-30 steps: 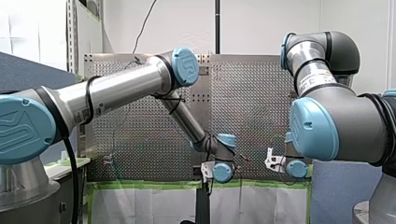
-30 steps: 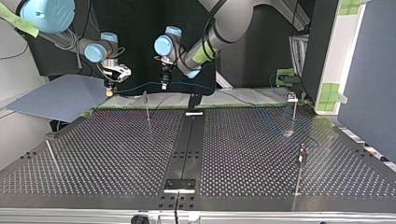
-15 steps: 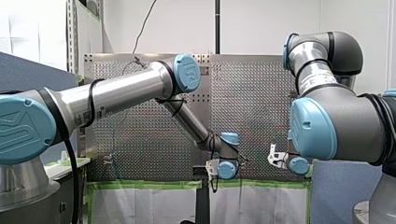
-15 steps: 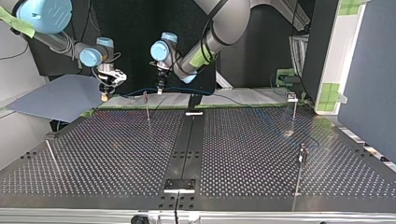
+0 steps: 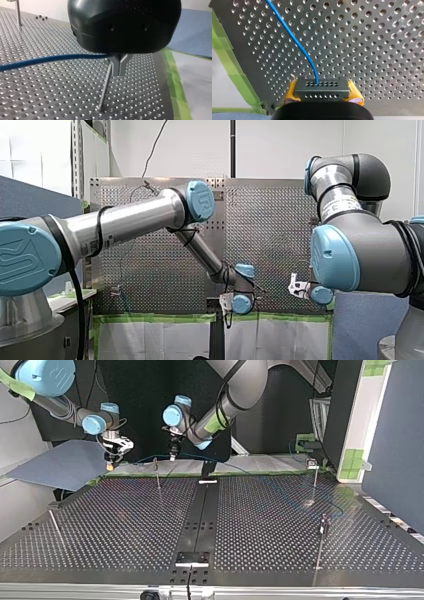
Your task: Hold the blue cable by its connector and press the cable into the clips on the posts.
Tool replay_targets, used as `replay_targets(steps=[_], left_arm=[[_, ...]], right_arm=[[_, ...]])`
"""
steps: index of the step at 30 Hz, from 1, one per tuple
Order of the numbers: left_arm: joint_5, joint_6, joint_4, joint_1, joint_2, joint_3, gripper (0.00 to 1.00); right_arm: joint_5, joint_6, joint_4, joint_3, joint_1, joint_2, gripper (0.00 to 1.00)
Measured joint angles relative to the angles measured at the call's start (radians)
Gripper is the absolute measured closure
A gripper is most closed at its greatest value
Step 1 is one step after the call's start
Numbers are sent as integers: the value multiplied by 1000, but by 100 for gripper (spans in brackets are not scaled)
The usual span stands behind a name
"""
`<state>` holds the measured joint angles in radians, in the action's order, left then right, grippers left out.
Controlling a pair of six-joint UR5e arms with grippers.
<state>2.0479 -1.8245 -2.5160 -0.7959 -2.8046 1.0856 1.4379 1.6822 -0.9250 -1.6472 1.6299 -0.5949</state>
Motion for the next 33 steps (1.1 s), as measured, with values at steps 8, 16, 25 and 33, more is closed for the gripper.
replay_targets(steps=[8,16,25,33], left_arm=[[-11,-3,-5,0,-21,-30,100],[-13,-4,-16,4,-23,-39,100],[-14,-4,-27,9,-22,-45,100],[-27,-12,-26,18,-22,-53,100]], right_arm=[[-10,4,-7,0,0,2,100],[-11,5,-8,7,-1,4,100],[-13,8,-6,21,-1,5,100],[-17,14,-3,41,0,7,100]])
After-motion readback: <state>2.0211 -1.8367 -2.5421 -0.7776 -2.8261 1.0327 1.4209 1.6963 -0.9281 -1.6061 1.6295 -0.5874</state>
